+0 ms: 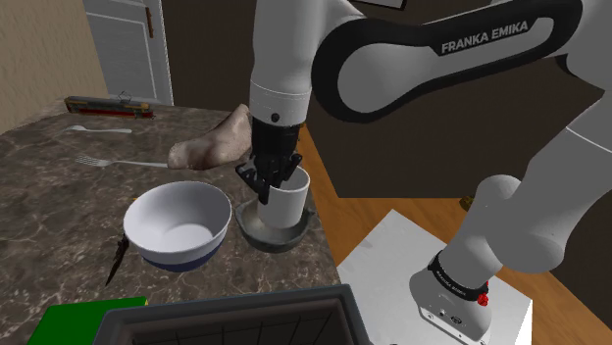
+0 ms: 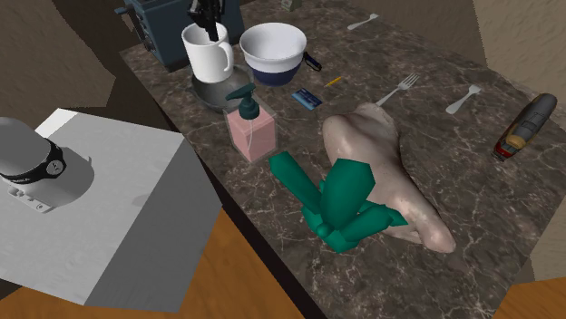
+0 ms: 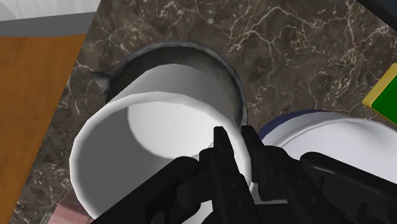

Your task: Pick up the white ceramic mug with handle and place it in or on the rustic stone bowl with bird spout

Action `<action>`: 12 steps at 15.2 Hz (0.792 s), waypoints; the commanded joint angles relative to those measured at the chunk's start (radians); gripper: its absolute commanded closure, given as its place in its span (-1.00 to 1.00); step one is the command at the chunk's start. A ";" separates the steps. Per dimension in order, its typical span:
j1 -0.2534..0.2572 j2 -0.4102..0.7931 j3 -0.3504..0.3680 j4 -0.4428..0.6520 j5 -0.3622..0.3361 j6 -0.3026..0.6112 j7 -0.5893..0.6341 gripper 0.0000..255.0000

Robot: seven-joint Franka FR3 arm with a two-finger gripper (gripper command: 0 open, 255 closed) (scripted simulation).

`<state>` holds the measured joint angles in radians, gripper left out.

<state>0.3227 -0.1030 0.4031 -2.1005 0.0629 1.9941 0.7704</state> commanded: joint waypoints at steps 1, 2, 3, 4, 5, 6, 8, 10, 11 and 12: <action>0.001 0.002 0.001 -0.013 0.000 0.016 0.001 1.00; 0.001 0.002 0.001 -0.013 0.000 0.016 0.001 1.00; 0.001 0.002 0.001 -0.013 0.000 0.016 0.001 1.00; 0.001 0.002 0.001 -0.013 0.000 0.016 0.001 1.00; 0.001 0.002 0.001 -0.013 0.000 0.016 0.001 1.00; 0.001 0.002 0.001 -0.013 0.000 0.016 0.001 1.00; 0.001 0.002 0.001 -0.013 0.000 0.016 0.001 1.00; 0.001 0.002 0.001 -0.013 -0.001 0.016 0.001 -1.00; 0.001 0.002 0.001 -0.013 -0.001 0.015 0.001 -1.00; 0.001 0.002 0.001 -0.013 -0.001 0.015 0.001 -1.00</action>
<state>0.3234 -0.1009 0.4042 -2.1131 0.0624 2.0096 0.7715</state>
